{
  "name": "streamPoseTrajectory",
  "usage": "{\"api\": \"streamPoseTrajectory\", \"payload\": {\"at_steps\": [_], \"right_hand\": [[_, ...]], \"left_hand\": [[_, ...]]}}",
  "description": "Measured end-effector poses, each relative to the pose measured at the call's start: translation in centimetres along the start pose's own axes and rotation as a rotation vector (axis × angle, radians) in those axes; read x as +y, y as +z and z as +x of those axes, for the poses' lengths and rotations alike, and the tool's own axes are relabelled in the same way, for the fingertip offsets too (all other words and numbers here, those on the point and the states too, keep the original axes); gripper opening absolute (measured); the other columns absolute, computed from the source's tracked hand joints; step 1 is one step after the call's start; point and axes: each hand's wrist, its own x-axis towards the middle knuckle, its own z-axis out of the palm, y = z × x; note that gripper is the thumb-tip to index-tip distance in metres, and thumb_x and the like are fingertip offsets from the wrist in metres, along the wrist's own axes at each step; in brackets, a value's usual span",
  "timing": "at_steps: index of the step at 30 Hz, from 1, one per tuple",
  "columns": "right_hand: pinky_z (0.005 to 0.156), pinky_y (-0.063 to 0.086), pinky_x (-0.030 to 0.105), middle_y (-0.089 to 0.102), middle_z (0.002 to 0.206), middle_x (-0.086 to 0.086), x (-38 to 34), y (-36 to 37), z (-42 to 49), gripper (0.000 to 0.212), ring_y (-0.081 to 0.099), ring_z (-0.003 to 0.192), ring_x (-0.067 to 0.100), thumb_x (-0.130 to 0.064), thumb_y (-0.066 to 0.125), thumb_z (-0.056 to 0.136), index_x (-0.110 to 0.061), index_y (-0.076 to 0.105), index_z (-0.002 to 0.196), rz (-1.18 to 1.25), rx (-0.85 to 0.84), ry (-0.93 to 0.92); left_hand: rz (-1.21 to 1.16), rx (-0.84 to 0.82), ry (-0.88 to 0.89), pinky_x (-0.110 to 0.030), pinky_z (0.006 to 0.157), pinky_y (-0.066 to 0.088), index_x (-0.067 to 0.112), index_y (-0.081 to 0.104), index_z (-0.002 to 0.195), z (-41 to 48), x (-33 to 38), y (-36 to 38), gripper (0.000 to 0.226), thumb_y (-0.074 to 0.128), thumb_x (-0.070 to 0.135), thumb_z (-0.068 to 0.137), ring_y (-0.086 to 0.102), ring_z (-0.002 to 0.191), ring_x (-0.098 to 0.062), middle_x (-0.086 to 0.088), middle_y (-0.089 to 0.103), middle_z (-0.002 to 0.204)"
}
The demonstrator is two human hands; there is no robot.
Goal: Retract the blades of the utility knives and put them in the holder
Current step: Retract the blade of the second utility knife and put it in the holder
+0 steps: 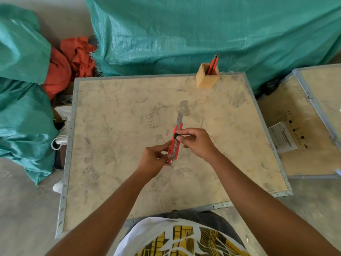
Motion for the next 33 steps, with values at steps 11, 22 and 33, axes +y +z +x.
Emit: {"api": "streamPoseTrajectory", "payload": {"at_steps": [11,22,33], "right_hand": [[0.087,0.057,0.024,0.075,0.109,-0.009,-3.0,-6.0,-1.2,0.029,0.073,0.093,0.017,-0.016,0.078,0.088,-0.025,0.078,0.115,-0.258,-0.263,-0.282],[0.076,0.057,0.019,0.071,0.107,-0.018,-4.3,-13.7,-1.6,0.03,0.068,0.089,0.004,-0.021,0.08,0.085,-0.036,0.073,0.111,-0.265,-0.257,-0.376],[0.078,0.058,0.021,0.072,0.11,-0.012,-4.0,-17.3,-1.0,0.028,0.069,0.09,0.01,-0.02,0.079,0.086,-0.033,0.074,0.111,-0.221,-0.176,-0.392]], "left_hand": [[-0.247,0.094,0.092,-0.031,0.074,0.061,0.029,0.069,0.118,-0.8,5.5,4.3,0.043,0.067,-0.002,0.088,0.072,0.085,-0.017,-0.009,0.075,0.103],[-0.273,0.161,0.17,-0.029,0.074,0.061,0.028,0.068,0.119,0.0,8.9,11.8,0.041,0.065,-0.001,0.09,0.072,0.081,-0.012,0.004,0.078,0.093],[-0.225,0.103,0.197,-0.031,0.075,0.062,0.017,0.065,0.127,2.6,10.6,14.0,0.043,0.064,-0.002,0.089,0.073,0.088,-0.02,-0.008,0.076,0.102]]}}
